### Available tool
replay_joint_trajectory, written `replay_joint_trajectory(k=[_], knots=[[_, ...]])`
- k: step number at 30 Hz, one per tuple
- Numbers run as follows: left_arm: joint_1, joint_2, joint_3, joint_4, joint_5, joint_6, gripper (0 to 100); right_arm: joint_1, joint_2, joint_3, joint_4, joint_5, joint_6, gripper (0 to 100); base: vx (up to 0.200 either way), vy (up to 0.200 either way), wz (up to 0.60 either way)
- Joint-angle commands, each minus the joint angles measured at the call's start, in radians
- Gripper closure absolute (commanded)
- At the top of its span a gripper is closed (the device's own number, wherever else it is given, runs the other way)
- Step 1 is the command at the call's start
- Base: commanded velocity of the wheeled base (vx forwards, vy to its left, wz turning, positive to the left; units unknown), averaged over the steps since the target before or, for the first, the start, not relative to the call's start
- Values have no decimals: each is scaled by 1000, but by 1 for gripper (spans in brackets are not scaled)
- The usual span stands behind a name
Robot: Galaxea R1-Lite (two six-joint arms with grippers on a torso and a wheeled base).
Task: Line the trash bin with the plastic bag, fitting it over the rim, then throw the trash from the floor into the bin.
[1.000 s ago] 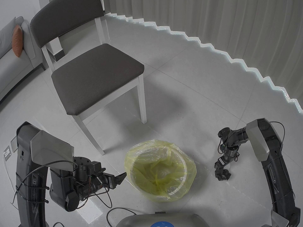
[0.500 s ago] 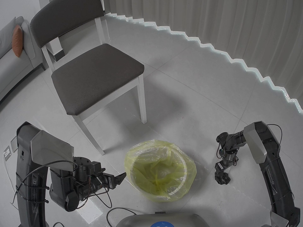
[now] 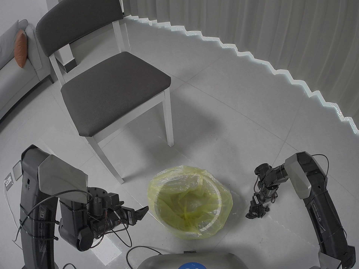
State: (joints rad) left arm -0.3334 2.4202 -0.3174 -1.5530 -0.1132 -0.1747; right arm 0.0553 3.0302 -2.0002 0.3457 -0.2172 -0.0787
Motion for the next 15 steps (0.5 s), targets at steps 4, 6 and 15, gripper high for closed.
replay_joint_trajectory(k=[4, 6, 15], knots=[[2, 8, 1, -15, 0, -2, 0, 1, 18, 0, -51, 12, 20, 0, 0, 0, 0], [2, 10, 3, -15, 0, -2, 0, 1, 19, 0, -57, 10, 20, 0, 0, 0, 0], [8, 5, 8, -15, 0, -2, 0, 1, 48, 0, -125, 12, 24, 100, 0, 0, 0]])
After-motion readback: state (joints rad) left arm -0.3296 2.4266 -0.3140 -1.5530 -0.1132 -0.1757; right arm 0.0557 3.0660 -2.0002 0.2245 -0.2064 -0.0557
